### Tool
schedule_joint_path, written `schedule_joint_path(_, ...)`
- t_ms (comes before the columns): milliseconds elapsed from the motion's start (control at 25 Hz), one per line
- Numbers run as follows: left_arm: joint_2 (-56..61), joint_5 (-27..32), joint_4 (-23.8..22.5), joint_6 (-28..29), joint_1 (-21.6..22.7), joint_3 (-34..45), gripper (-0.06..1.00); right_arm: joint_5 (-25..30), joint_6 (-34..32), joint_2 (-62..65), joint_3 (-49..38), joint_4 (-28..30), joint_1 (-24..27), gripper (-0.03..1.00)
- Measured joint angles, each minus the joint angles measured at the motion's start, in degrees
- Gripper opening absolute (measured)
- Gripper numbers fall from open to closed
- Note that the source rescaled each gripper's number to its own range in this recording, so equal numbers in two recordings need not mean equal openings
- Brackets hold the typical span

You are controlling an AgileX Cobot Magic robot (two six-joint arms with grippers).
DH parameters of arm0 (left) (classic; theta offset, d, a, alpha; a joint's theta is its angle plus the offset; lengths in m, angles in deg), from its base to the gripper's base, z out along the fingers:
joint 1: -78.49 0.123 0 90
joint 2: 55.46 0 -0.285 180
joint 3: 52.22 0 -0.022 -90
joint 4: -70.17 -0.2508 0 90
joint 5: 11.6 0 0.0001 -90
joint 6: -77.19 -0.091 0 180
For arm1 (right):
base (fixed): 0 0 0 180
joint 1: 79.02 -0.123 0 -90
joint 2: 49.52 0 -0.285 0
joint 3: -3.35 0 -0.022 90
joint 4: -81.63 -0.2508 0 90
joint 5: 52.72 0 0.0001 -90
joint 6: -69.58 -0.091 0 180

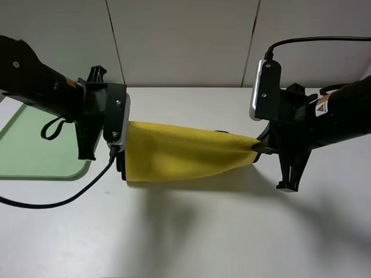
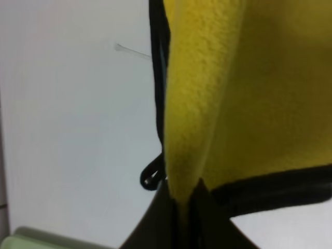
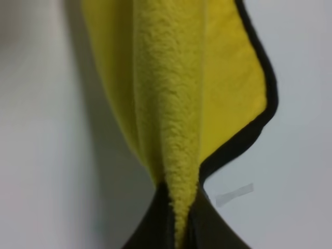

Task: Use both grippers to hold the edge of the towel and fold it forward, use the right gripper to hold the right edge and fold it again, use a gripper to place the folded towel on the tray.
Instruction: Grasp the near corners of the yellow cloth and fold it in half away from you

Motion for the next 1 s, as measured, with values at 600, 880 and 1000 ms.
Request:
schedule_joint_path(600,-5.41,-2.68,-0.05,1.25,0.0,-0.18,0.0,-11.3,0.0,-14.77,0.0,1.05,0.0,0.0)
schedule_joint_path(880,-5.41,-2.42,-0.12,3.38,0.0,-0.18,0.0,-19.23,0.0,-18.02,0.0,1.09,0.0,0.0)
schedule_joint_path(1000,-5.41,-1.79,-0.17,3.39,0.0,-0.18,0.0,-22.67,0.0,-18.68,0.0,1.11,0.21,0.0)
